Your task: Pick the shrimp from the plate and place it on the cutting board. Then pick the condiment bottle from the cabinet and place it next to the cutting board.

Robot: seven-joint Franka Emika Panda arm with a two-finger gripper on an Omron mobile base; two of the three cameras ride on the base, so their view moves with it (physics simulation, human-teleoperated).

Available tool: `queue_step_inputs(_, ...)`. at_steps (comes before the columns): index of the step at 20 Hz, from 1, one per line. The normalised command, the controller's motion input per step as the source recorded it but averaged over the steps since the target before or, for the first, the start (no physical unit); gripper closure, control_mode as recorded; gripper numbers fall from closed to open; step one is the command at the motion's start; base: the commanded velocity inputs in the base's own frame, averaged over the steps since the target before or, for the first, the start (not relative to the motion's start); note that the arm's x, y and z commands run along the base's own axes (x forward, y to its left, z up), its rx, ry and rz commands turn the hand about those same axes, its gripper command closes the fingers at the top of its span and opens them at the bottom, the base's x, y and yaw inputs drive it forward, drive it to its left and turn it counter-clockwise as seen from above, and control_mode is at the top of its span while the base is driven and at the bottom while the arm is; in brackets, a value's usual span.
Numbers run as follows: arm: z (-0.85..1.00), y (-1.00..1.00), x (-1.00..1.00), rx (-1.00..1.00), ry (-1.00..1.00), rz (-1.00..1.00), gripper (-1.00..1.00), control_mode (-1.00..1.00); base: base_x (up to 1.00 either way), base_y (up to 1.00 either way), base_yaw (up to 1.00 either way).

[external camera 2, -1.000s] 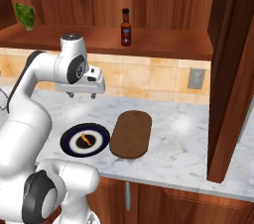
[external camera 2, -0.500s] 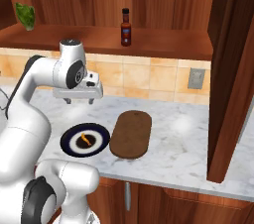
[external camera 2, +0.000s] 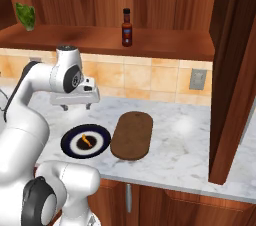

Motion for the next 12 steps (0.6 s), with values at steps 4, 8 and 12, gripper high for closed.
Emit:
queue_step_inputs(4, -0.3, 0.03, -0.02, -0.04, 0.01, 0.09, -1.0, -1.0, 0.0, 0.0, 0.0)
queue_step_inputs(8, -0.38, 0.0, 0.0, -0.04, 0.0, 0.08, -1.0, -1.0, 0.0, 0.0, 0.0)
queue_step_inputs(12, -0.4, 0.0, -0.02, 0.0, 0.0, 0.06, -1.0, -1.0, 0.0, 0.0, 0.0)
